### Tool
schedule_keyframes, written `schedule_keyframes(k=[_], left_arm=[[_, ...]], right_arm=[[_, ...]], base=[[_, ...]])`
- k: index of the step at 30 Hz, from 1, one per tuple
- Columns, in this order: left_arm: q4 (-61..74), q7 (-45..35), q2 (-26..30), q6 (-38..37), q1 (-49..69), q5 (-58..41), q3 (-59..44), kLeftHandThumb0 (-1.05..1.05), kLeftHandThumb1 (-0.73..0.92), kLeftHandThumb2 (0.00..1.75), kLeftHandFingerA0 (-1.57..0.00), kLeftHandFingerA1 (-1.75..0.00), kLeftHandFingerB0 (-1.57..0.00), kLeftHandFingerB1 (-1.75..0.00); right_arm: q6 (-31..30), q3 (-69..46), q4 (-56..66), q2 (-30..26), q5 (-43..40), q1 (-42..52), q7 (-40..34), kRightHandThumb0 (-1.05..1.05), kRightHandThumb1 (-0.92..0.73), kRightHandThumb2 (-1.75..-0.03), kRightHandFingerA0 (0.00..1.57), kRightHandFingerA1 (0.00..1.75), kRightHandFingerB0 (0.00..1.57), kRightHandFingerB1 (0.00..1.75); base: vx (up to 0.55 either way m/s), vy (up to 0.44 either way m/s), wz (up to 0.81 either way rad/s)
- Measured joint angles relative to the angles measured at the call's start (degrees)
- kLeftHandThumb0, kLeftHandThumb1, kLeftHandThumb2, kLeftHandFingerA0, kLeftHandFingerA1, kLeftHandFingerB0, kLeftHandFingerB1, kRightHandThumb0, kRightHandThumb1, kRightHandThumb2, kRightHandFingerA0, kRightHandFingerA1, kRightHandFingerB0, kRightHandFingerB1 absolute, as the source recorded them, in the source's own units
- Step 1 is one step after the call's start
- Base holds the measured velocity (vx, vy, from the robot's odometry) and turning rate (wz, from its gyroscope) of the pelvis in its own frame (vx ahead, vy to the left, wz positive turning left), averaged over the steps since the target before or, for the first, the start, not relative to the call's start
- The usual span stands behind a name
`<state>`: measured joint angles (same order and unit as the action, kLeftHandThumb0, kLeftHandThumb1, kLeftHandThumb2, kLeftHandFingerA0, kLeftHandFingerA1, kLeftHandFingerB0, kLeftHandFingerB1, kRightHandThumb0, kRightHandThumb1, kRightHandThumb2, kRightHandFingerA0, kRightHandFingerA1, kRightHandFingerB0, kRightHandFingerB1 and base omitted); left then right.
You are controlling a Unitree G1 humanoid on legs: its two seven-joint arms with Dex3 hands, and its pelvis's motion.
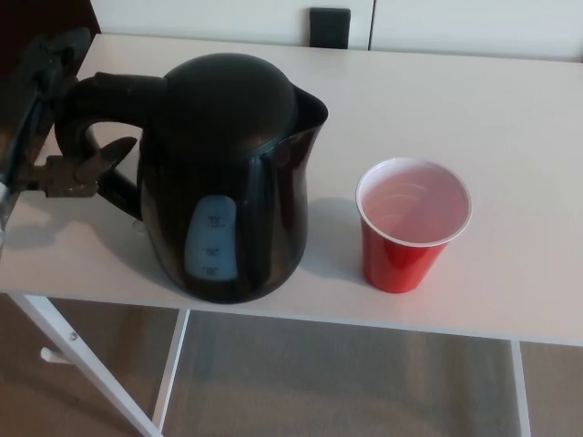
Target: The robot walk towards a table in front and uses its left hand to pick up the pot from the base and pour water to the cup on the right hand side
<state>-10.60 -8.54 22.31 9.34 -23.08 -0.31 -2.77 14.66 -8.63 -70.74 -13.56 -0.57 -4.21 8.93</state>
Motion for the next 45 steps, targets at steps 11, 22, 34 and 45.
schedule_keyframes(k=[11, 22, 34, 45], left_arm=[[-5.2, 5.7, -2.0, 0.0, -3.6, 4.6, 0.2, -0.56, 0.43, 0.70, -0.27, -0.43, -0.15, -0.36], [-8.7, 8.2, -2.7, -0.7, -5.1, 6.8, 1.0, -0.55, 0.43, 0.69, -0.27, -0.43, -0.16, -0.36], [-14.6, 1.9, -0.6, 1.2, -10.7, 7.1, 7.6, -0.07, 0.80, 0.65, -0.96, -1.28, -0.83, -0.50], [-12.3, 1.0, -4.4, 1.6, -10.4, 6.7, 7.6, -0.14, 0.82, 0.70, -0.87, -1.52, -0.70, -1.20]], right_arm=[[0.0, -0.1, 0.0, 0.0, 0.0, -0.3, 0.0, -0.54, -0.40, -0.63, 0.81, 0.71, 0.44, 0.61], [0.1, 0.1, 0.4, 0.0, 0.1, -0.3, -0.1, -0.55, -0.43, -0.62, 0.81, 0.68, 0.47, 0.59], [0.0, 0.6, 0.7, 0.0, 0.1, -1.0, -0.1, -0.57, -0.43, -0.62, 0.87, 0.67, 0.48, 0.61], [0.0, 1.6, 0.8, 0.0, 0.3, -1.6, -0.3, -0.61, -0.43, -0.61, 0.86, 0.66, 0.54, 0.61]], base=[[0.00, 0.000, 0.00], [0.00, 0.000, 0.00], [0.00, 0.000, 0.00], [0.00, 0.000, 0.00]])
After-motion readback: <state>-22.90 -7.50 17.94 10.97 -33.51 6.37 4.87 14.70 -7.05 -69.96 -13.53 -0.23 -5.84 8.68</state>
